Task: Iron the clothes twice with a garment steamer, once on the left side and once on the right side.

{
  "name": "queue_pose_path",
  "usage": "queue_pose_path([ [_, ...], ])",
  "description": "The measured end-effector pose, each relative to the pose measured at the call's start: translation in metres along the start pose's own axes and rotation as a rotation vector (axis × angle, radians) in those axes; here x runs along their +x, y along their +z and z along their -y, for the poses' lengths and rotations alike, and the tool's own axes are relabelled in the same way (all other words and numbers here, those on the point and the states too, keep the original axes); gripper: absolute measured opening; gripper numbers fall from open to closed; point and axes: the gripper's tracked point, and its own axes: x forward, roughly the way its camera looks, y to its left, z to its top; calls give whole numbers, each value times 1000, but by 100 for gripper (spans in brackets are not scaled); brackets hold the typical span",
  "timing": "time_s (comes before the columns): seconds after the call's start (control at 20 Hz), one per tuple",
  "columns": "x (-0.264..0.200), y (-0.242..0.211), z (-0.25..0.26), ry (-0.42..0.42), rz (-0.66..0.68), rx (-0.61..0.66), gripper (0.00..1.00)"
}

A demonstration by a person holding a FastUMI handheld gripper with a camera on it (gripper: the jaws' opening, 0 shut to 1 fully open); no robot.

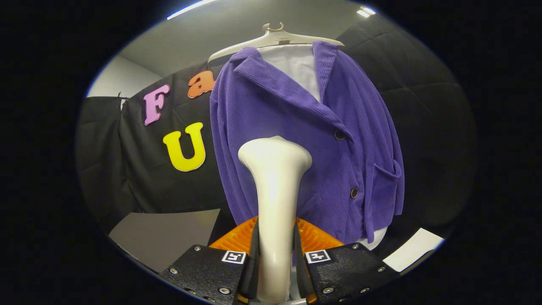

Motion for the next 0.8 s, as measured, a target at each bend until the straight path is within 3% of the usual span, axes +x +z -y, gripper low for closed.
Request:
queue_pose_path([
  [0.8,-19,-129,42,-66,-187,38,37],
])
